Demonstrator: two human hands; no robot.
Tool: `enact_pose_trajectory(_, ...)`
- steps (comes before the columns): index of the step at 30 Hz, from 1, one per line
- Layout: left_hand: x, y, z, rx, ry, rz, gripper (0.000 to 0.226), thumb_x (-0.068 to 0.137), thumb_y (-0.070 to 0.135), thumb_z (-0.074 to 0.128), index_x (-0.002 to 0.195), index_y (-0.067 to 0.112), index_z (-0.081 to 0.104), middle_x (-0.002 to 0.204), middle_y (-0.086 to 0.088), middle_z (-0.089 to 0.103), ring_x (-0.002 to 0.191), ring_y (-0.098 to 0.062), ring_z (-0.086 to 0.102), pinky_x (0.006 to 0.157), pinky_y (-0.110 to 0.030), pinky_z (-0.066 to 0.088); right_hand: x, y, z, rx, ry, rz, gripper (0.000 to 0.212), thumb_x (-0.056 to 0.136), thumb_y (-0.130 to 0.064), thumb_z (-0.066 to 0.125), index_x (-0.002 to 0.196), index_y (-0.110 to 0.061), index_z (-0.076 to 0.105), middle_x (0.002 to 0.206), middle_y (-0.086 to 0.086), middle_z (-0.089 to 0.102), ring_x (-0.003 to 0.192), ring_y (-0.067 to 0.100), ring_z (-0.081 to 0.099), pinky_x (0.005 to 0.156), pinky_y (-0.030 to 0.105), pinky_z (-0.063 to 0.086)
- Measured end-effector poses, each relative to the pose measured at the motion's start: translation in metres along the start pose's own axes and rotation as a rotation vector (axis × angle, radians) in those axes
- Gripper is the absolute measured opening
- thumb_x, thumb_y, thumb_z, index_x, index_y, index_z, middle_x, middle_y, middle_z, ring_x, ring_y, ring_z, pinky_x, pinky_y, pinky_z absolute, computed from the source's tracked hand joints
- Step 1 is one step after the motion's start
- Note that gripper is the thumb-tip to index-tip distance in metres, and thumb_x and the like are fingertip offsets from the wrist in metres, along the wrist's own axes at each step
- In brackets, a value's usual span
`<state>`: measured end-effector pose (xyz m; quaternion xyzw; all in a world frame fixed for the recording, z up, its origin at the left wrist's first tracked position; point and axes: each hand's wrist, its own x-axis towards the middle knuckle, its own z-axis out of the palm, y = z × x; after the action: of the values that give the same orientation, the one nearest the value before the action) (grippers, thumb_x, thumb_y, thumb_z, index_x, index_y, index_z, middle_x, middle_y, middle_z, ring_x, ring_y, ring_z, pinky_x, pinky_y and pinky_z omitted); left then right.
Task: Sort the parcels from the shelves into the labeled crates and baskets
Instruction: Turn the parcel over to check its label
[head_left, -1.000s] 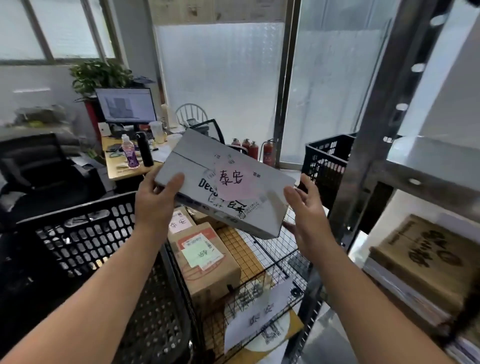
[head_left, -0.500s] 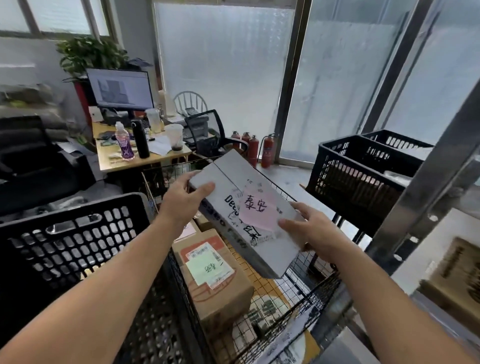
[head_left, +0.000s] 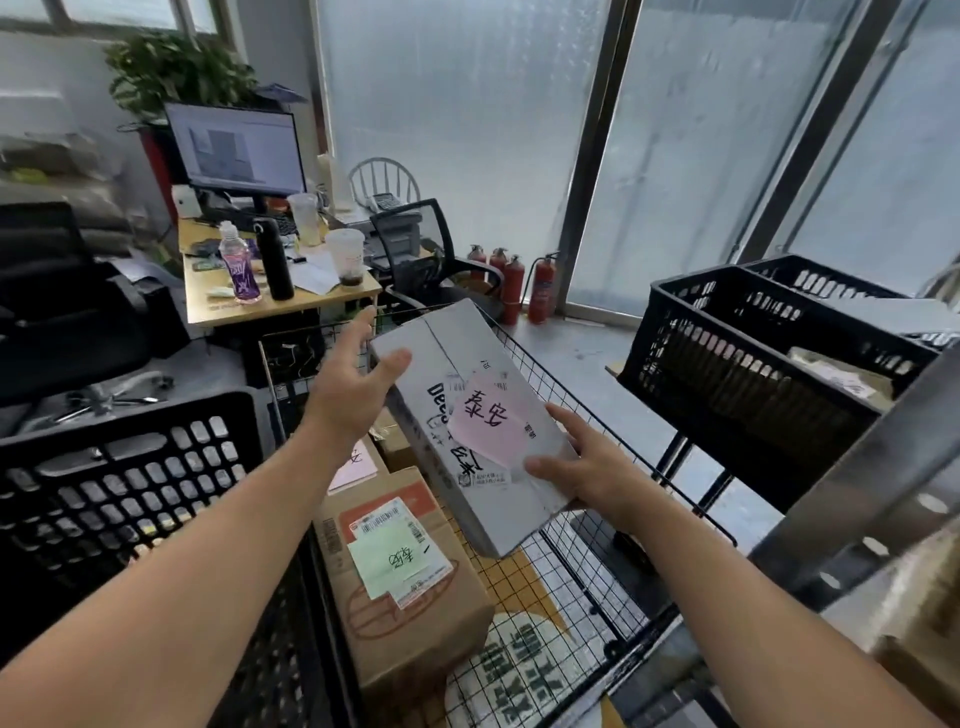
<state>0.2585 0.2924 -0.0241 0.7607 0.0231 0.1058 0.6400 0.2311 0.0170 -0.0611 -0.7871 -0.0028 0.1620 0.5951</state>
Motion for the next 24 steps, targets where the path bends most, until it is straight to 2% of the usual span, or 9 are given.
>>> enact_pose_trajectory(3,-0.006,-0.003,0.001,0.38,0.068,0.117,0.058,0.096,0.036,0.059,0.149,0.03,0.036,0.151,0.002,0.039,0.136,-0.016,0.036,0.112,-0.038,0.029,0.023,0.003,0.002,0.026,0.023,0.078,0.075,0.089,-0.013,0.076,0.149,-0.035,0.038,0.12,0.008,0.065,0.088,0.03,0.074,0.065,0.039,0.062)
enact_pose_trajectory(6,-0.012,-0.022,-0.014,0.679,-0.148,0.05,0.053,0.095,0.035,0.059,0.145,0.022,0.045,0.148,-0.001,0.044,0.136,-0.018,0.04,0.105,-0.028,0.03,0.044,0.015,0.005,-0.054,0.066,0.19,0.076,0.089,-0.015,0.075,0.15,-0.035,0.036,0.121,0.01,0.062,0.086,0.032,0.073,0.064,0.043,0.063)
enact_pose_trajectory(8,-0.017,-0.033,-0.025,0.879,-0.289,-0.038,0.054,0.093,0.038,0.06,0.142,0.021,0.047,0.147,-0.003,0.045,0.136,-0.02,0.04,0.11,-0.031,0.03,0.054,0.03,0.004,-0.219,0.073,0.246,0.076,0.089,-0.018,0.075,0.151,-0.035,0.035,0.126,0.01,0.059,0.088,0.036,0.072,0.068,0.05,0.064)
enact_pose_trajectory(9,-0.017,-0.039,-0.028,0.961,-0.292,-0.036,0.054,0.092,0.04,0.06,0.141,0.021,0.049,0.145,-0.004,0.047,0.135,-0.021,0.04,0.113,-0.034,0.031,0.058,0.037,0.003,-0.279,0.058,0.277,0.075,0.09,-0.02,0.075,0.152,-0.034,0.034,0.126,0.01,0.059,0.088,0.036,0.072,0.068,0.051,0.064)
enact_pose_trajectory(12,-0.021,-0.045,-0.026,1.203,-0.154,0.092,0.054,0.092,0.046,0.055,0.141,0.026,0.047,0.145,-0.001,0.047,0.14,-0.022,0.034,0.116,-0.052,0.024,0.069,0.058,0.004,-0.341,-0.008,0.395,0.074,0.091,-0.023,0.074,0.153,-0.026,0.034,0.121,0.013,0.062,0.092,0.034,0.072,0.073,0.052,0.064)
enact_pose_trajectory(15,-0.024,-0.049,-0.023,1.21,-0.08,0.027,0.053,0.093,0.048,0.05,0.143,0.033,0.042,0.153,0.004,0.036,0.147,-0.022,0.021,0.119,-0.059,0.012,0.087,0.075,0.014,-0.36,-0.065,0.471,0.068,0.091,-0.024,0.073,0.149,-0.024,0.037,0.124,0.013,0.061,0.102,0.035,0.069,0.081,0.053,0.062)
enact_pose_trajectory(19,-0.024,-0.06,-0.023,1.218,-0.108,-0.113,0.061,0.092,0.054,0.047,0.148,0.034,0.035,0.159,0.006,0.025,0.15,-0.022,0.012,0.12,-0.056,0.007,0.112,0.09,0.031,-0.587,-0.176,0.455,0.06,0.09,-0.032,0.075,0.139,-0.015,0.046,0.124,0.005,0.062,0.111,0.025,0.064,0.096,0.043,0.057)
enact_pose_trajectory(21,-0.024,-0.06,-0.022,1.219,-0.098,-0.109,0.061,0.092,0.055,0.046,0.148,0.035,0.034,0.159,0.006,0.023,0.15,-0.021,0.01,0.121,-0.055,0.007,0.119,0.099,0.037,-0.657,-0.2,0.452,0.074,0.085,-0.036,0.08,0.145,-0.013,0.042,0.127,0.006,0.06,0.116,0.024,0.06,0.104,0.041,0.051)
enact_pose_trajectory(24,-0.026,-0.061,-0.023,1.245,-0.088,-0.096,0.059,0.093,0.054,0.045,0.148,0.035,0.035,0.16,0.004,0.021,0.15,-0.022,0.009,0.121,-0.053,0.006,0.121,0.116,0.055,-0.665,-0.216,0.396,0.111,0.081,-0.039,0.083,0.162,-0.031,0.008,0.152,0.016,0.041,0.134,0.035,0.049,0.114,0.049,0.041)
